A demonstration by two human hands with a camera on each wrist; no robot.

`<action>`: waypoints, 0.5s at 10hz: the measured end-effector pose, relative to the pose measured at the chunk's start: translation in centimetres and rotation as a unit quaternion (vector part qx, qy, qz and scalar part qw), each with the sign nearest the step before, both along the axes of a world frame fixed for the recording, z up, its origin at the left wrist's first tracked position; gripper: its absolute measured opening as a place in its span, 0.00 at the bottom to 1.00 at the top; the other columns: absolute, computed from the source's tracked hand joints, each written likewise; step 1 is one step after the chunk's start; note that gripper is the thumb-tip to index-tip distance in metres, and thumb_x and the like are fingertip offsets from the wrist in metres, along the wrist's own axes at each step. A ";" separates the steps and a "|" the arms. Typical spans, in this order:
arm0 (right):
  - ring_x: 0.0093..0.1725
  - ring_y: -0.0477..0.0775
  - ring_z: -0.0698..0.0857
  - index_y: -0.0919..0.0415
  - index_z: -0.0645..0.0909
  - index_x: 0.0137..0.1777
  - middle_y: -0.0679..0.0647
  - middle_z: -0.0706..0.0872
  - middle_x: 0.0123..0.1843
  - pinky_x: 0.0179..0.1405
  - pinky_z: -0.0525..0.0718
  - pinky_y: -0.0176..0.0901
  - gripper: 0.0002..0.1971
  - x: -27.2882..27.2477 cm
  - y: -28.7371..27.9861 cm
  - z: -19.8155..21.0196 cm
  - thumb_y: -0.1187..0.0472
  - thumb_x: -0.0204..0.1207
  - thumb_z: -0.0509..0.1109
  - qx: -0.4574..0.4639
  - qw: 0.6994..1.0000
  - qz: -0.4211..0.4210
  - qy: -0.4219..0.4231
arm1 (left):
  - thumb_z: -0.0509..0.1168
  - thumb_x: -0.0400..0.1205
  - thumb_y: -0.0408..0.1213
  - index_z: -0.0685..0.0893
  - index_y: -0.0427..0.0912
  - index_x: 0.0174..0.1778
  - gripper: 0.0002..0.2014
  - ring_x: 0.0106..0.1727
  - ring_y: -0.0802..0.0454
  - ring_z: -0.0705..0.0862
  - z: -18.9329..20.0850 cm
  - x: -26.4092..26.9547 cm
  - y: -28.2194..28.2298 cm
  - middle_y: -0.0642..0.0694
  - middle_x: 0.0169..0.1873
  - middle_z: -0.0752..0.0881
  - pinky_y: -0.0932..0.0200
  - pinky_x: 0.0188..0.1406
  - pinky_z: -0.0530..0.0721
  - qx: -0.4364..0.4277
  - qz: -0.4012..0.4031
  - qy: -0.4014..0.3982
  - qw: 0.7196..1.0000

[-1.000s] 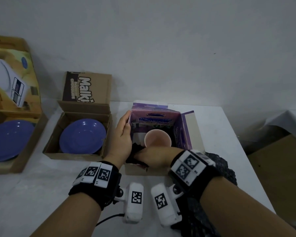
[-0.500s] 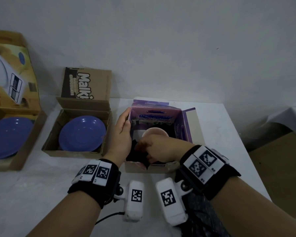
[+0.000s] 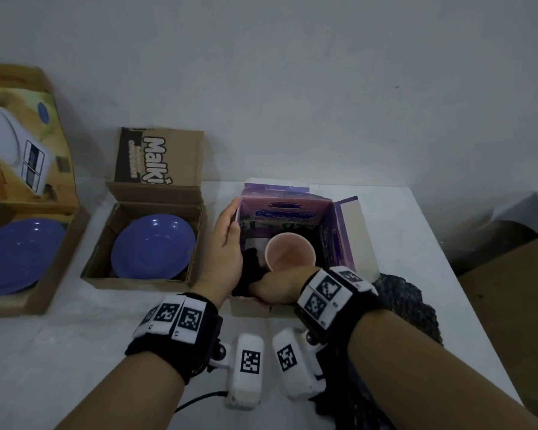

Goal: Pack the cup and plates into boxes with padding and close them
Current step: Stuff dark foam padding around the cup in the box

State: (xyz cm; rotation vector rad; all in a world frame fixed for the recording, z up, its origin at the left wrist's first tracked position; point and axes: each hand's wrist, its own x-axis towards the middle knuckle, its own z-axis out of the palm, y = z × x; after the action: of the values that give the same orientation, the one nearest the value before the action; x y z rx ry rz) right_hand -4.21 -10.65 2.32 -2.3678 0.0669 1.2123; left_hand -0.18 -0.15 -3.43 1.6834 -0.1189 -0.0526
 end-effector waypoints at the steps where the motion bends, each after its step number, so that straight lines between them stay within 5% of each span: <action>1: 0.58 0.55 0.82 0.63 0.81 0.63 0.57 0.85 0.61 0.53 0.77 0.39 0.18 0.5 -1.8 0.7 0.52 0.82 0.61 0.005 0.998 0.045 -0.047 | 0.48 0.89 0.31 0.69 0.45 0.77 0.20 0.67 0.66 0.70 0.4 0.1 0.0 0.59 0.67 0.72 0.90 0.52 0.65 0.030 -0.004 -0.017 0.999; 2: 0.50 0.51 0.83 0.55 0.83 0.53 0.48 0.83 0.47 0.49 0.77 0.41 0.09 0.2 -4.7 2.6 0.54 0.77 0.68 -0.044 0.970 -0.036 -0.235 | 0.48 0.89 0.33 0.68 0.45 0.78 0.20 0.65 0.67 0.71 0.5 0.1 0.0 0.59 0.66 0.73 0.91 0.50 0.65 0.067 -0.005 -0.034 0.997; 3: 0.57 0.59 0.79 0.56 0.77 0.59 0.55 0.78 0.54 0.46 0.72 0.42 0.13 -1.5 -7.0 3.3 0.62 0.75 0.66 -0.189 0.902 -0.105 -0.373 | 0.48 0.89 0.34 0.66 0.46 0.80 0.21 0.63 0.67 0.70 0.6 -0.1 0.1 0.55 0.68 0.75 0.90 0.47 0.64 0.125 -0.002 -0.041 0.991; 5: 0.50 0.60 0.84 0.53 0.73 0.61 0.59 0.86 0.53 0.47 0.82 0.46 0.15 -3.9 -9.5 0.6 0.65 0.76 0.67 -0.030 0.911 -0.246 -0.330 | 0.51 0.87 0.31 0.60 0.54 0.82 0.27 0.61 0.40 0.80 1.3 -0.7 -0.1 0.43 0.69 0.79 0.60 0.50 0.71 0.295 -0.024 -0.069 0.953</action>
State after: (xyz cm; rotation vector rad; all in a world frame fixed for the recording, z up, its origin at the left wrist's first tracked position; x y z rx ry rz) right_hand -8.15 -20.17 2.95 -2.4704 0.4470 0.1538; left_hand -0.92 -0.29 -2.17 2.2839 -0.2709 -0.0054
